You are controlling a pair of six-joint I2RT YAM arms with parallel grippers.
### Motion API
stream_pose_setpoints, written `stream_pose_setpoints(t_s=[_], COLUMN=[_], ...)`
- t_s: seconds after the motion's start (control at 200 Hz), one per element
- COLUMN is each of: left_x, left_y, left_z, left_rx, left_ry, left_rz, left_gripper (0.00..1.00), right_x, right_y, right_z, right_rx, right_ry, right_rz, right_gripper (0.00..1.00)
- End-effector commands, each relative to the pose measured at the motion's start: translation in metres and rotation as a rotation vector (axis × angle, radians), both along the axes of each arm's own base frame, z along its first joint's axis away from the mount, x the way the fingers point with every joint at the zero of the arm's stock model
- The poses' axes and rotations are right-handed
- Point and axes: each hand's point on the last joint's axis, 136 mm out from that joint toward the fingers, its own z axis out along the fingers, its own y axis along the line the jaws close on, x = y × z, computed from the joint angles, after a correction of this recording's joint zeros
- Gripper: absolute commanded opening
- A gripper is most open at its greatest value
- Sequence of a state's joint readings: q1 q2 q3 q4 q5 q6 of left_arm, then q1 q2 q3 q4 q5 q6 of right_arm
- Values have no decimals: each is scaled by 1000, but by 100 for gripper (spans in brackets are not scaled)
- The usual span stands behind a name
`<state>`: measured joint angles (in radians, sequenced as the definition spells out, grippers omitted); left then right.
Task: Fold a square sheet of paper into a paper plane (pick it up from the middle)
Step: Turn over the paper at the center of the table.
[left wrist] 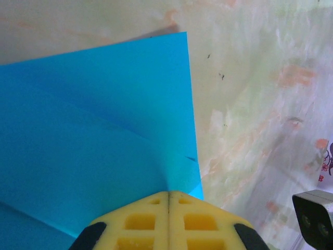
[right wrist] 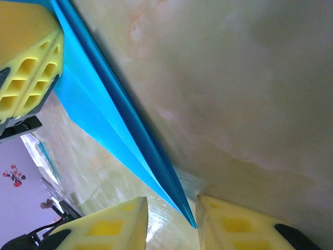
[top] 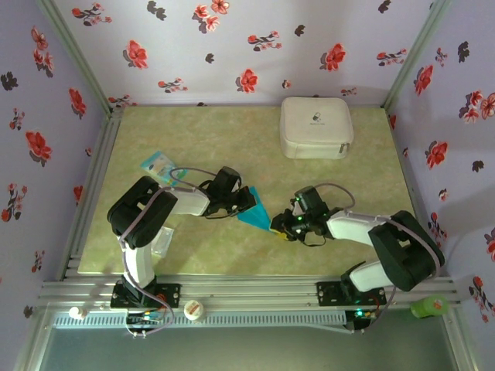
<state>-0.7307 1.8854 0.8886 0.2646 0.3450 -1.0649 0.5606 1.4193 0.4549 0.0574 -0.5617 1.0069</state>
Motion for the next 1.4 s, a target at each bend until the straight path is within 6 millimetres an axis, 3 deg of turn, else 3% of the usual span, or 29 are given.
stream_pose_setpoints(t_s=[0.0,0.575,0.845,1.17,1.395], left_x=[-9,-7,-3,7,14], left_y=[17,13,9,5,16], left_z=[-28,-22,-11,25,70], left_rx=[65,49,28,9,34], left_ry=[71,54,21,-88,-247], left_rz=[25,14,-18,-55,-58], left_gripper=[5,6,9,18,21], right_x=[11,31,35,34,38], right_y=[6,15,15,16,8], right_z=[4,11,12,18,31], right_rx=[24,63,70,111,65], right_ry=[-19,-112,-143,-172,-247], right_rz=[-10,2,18,27,42], right_gripper=[30,30,22,7,4])
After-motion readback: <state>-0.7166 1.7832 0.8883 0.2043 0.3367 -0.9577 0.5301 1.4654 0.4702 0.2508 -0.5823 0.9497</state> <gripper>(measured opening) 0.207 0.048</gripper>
